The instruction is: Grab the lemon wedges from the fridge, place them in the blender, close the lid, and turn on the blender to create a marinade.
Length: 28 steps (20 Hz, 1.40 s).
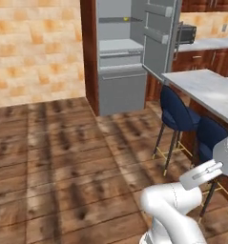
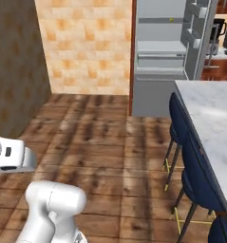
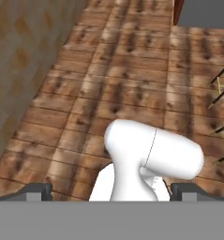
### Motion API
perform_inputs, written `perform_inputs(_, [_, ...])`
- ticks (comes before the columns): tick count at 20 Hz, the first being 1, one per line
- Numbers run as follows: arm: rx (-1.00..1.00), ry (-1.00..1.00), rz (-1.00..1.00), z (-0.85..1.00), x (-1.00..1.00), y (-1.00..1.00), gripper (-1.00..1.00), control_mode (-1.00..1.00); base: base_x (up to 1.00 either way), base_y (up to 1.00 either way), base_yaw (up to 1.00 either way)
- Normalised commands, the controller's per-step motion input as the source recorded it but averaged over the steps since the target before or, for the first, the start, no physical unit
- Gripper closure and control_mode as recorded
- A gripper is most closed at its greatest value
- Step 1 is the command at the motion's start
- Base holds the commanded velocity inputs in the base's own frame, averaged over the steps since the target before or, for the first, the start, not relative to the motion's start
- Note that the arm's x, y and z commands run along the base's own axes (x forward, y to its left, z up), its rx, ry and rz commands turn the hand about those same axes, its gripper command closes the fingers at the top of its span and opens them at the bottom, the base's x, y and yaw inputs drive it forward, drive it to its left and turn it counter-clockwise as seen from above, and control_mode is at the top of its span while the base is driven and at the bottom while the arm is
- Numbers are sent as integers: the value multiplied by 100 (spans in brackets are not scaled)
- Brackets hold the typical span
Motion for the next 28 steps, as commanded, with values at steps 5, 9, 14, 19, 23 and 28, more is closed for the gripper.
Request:
perform_inputs(5, [0, 0, 0, 0, 0, 0, -100, 100, 100, 0, -23])
perform_inputs(9, [0, 0, 0, 0, 0, 0, -100, 100, 100, 0, -21])
perform_inputs(14, [0, 0, 0, 0, 0, 0, -100, 100, 100, 9, -20])
perform_inputs(19, [0, 0, 0, 0, 0, 0, -100, 100, 100, 6, -19])
perform_inputs(23, [0, 0, 0, 0, 0, 0, -100, 100, 100, 4, -17])
perform_inputs(28, [0, 0, 0, 0, 0, 0, -100, 100, 100, 1, -17])
